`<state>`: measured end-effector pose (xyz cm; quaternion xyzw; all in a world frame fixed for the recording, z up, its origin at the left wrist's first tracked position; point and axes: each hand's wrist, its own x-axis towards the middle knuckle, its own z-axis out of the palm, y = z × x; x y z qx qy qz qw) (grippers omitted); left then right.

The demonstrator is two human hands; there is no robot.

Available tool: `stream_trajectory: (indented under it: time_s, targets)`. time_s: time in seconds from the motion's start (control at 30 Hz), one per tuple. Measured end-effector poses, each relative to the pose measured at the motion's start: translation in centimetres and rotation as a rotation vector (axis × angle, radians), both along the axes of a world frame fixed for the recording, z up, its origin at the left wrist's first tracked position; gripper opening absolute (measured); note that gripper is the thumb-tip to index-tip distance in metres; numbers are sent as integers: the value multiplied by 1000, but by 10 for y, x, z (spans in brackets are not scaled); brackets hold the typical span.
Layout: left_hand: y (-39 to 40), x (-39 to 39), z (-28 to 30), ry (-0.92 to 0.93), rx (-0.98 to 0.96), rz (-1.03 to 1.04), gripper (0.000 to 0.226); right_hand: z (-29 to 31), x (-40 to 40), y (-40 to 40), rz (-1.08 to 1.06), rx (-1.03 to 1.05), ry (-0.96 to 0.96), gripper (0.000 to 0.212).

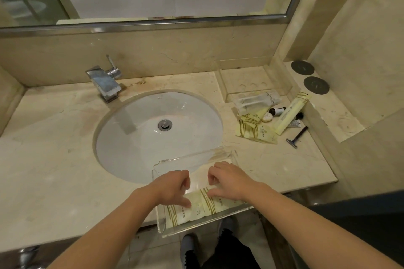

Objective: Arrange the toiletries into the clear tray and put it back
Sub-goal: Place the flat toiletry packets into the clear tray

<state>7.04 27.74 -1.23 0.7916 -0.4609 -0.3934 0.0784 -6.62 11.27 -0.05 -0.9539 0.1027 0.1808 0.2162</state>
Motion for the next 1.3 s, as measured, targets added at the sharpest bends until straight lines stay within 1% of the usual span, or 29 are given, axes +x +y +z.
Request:
stream_trajectory:
  time_s: [0.1, 0.2, 0.3, 0.4, 0.5, 0.57, 0.63, 0.73, 0.8, 0.93, 1.07, 1.17, 1.2, 1.3]
  targets:
    - [-12, 1, 9, 28, -114, 120, 32, 7, -2, -10, -164, 29, -148, 18]
    - [-30, 2, 16, 34, -217, 204, 21, 12, -4, -25, -344, 43, -243, 11]
    - [-53, 0, 24, 60, -286, 264, 18, 10, -9, -46, -563, 103, -294, 10]
    - [-80, -1, 29, 122, -336, 380, 10, 8, -16, -68, -846, 213, -345, 9]
    - [-113, -3, 29, 211, -346, 504, 6, 3, -23, -92, -1130, 303, -345, 8]
    - [-135, -4, 27, 243, -335, 571, 5, -2, -25, -107, -1280, 316, -337, 10]
    - [-159, -5, 22, 262, -318, 623, 3, -7, -27, -123, -1373, 288, -338, 17]
    - [-190, -5, 16, 297, -283, 705, 8, -11, -26, -145, -1462, 245, -279, 36]
    - [-208, -6, 12, 329, -252, 741, 12, -14, -24, -157, -1499, 238, -215, 43]
    - [-238, -8, 4, 326, -190, 757, 18, -21, -17, -171, -1456, 216, -126, 48]
    - [-260, -7, -4, 337, -143, 788, 21, -23, -7, -176, -1395, 142, -89, 54]
    - [-270, -7, -11, 349, -89, 790, 27, -26, -2, -178, -1367, 110, -77, 54]
    - [-273, -7, -12, 348, -80, 798, 25, -27, -1, -179, -1355, 99, -76, 53]
    - [-277, -8, -14, 376, -93, 804, 8, -29, -1, -180, -1312, 59, -83, 49]
